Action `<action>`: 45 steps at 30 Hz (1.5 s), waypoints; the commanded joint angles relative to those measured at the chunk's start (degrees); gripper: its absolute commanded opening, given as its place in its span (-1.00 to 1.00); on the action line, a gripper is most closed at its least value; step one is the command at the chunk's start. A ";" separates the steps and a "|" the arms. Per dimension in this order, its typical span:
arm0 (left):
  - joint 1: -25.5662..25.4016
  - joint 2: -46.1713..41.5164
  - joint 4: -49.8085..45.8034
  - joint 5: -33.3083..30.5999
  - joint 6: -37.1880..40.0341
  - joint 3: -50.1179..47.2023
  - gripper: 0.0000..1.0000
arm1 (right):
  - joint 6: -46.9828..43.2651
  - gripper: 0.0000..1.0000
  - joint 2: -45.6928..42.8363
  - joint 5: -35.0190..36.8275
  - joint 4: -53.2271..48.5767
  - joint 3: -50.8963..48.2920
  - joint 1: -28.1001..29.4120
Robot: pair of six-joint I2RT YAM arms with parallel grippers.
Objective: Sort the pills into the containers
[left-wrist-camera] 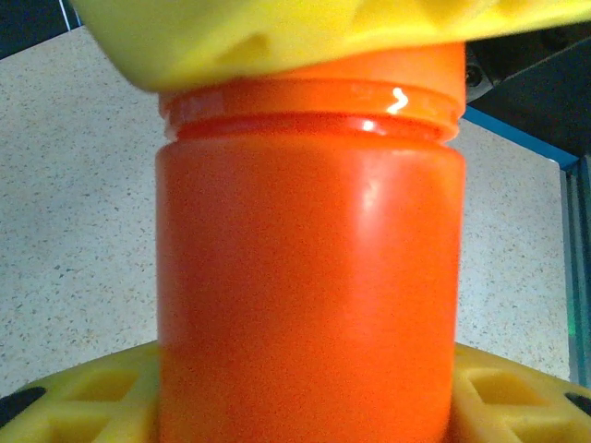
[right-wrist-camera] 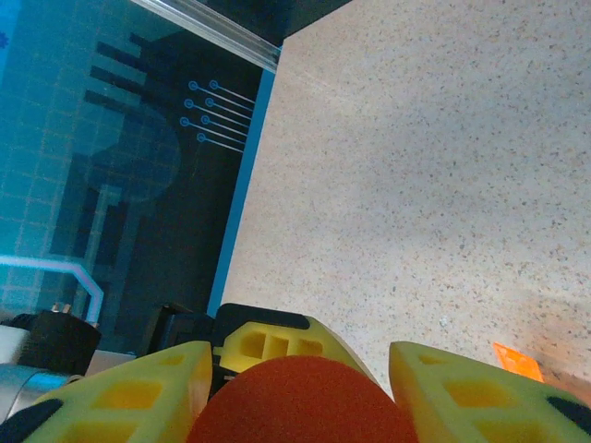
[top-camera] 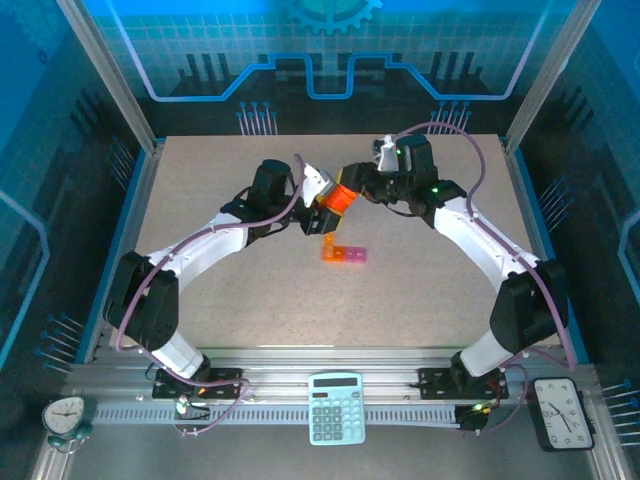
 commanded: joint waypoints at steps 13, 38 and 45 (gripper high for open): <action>3.27 0.19 5.45 19.31 -12.46 3.51 -0.73 | -20.50 0.33 -3.21 -16.53 10.35 -2.99 -5.71; -0.24 -0.16 -1.14 -2.17 3.93 2.87 -0.73 | 1.72 0.76 -2.11 1.39 -7.78 2.85 -2.92; -0.59 0.19 -1.59 -2.30 4.27 3.09 -0.73 | 1.61 0.70 -0.77 1.19 -7.49 3.88 -0.75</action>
